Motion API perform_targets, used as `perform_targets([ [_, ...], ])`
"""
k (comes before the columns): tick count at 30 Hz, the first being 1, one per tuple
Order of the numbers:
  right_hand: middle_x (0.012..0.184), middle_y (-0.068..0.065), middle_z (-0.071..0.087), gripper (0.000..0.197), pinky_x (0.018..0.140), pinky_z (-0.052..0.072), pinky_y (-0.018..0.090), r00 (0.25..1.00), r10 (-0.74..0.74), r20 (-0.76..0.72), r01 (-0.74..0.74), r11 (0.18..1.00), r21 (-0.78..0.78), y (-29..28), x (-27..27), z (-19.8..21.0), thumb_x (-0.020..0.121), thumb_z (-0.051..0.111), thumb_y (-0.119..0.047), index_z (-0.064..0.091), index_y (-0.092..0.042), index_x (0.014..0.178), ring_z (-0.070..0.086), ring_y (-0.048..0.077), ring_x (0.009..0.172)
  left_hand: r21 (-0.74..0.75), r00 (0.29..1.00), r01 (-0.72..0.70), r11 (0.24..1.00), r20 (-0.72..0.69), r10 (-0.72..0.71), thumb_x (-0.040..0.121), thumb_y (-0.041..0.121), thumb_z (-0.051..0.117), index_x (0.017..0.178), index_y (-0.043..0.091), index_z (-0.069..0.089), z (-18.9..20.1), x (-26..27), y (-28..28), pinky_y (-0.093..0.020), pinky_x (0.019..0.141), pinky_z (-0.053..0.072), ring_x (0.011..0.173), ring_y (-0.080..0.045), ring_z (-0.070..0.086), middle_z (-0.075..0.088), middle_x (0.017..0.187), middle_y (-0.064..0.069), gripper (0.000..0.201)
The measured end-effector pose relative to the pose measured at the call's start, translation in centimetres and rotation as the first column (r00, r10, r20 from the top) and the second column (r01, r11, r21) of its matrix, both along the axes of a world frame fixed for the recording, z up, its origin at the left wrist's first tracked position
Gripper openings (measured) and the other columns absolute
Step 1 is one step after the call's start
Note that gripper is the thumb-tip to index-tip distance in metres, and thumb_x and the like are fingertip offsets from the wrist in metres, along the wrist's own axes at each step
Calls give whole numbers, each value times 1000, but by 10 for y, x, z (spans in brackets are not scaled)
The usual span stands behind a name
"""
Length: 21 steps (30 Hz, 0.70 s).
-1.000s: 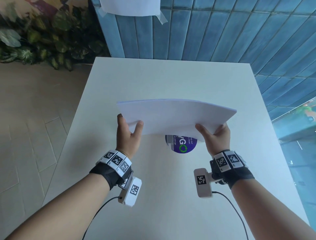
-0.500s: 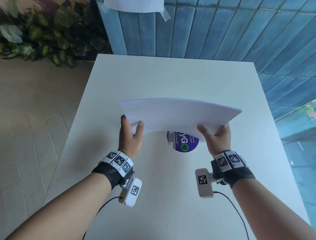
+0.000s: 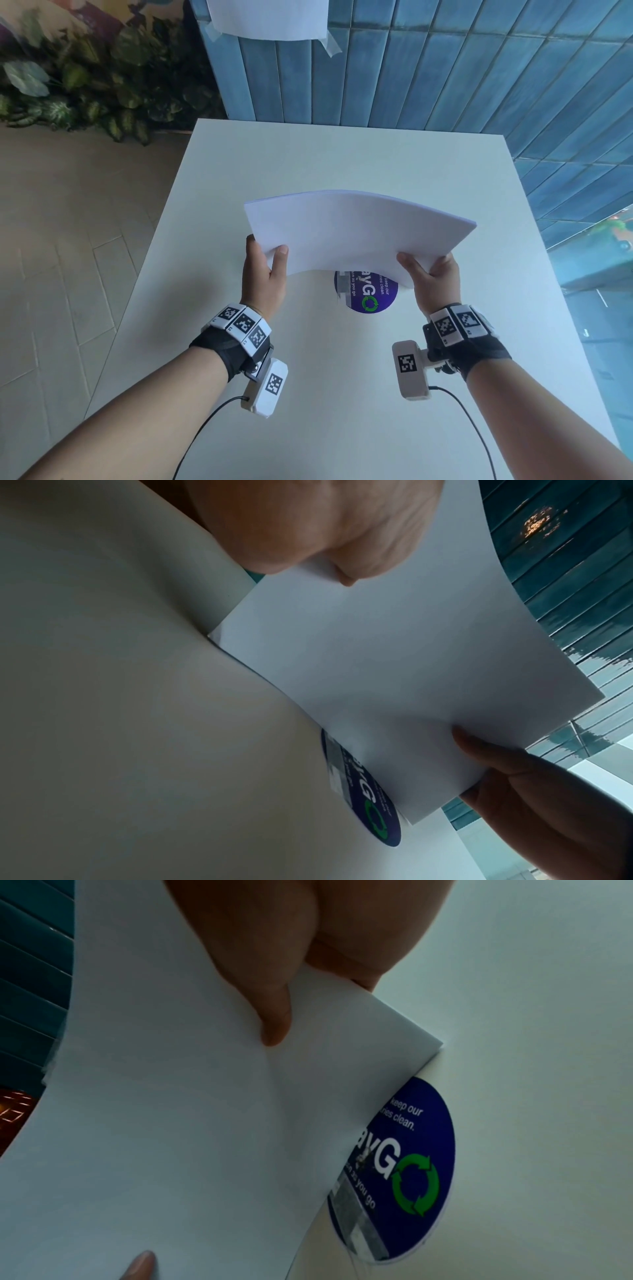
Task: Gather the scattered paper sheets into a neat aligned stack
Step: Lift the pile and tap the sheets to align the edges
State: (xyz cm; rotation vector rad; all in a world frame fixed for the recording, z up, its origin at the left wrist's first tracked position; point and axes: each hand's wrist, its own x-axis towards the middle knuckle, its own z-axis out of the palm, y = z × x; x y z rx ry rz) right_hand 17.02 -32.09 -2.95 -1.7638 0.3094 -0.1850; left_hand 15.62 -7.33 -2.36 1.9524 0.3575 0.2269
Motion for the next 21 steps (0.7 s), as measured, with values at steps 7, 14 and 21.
perform_targets([
  [7, 84, -6, 67, 30, 70, 51, 16, 1000, 16, 13, -16, 1000, 2, 1, 1, 4, 78, 69, -1, 57, -28, 85, 64, 0, 74, -21, 1000, 10, 1000, 11, -10, 94, 10, 51, 116, -3, 42, 3, 0, -1, -25, 91, 39, 101, -22, 56, 54, 108, -3, 27],
  [14, 88, 4, 67, 23, 60, 44, 1, 1000, -11, -5, 11, 1000, 2, -1, -1, -1, 79, 70, -5, 58, -13, 96, 59, -18, 63, 7, 997, 13, 1000, -74, -12, 94, 17, 53, 126, -12, 36, 0, -2, 8, -37, 89, 41, 110, -45, 50, 53, 112, -36, 47],
  [21, 87, 1, 66, 17, 61, 41, -1, 1000, 6, 18, -6, 999, -37, 1, 1, 9, 83, 66, -6, 59, -12, 96, 60, -16, 66, 16, 1000, -4, 1000, -19, 5, 95, 14, 51, 122, -8, 38, 3, -2, 9, -28, 92, 41, 105, -35, 55, 54, 106, -25, 38],
])
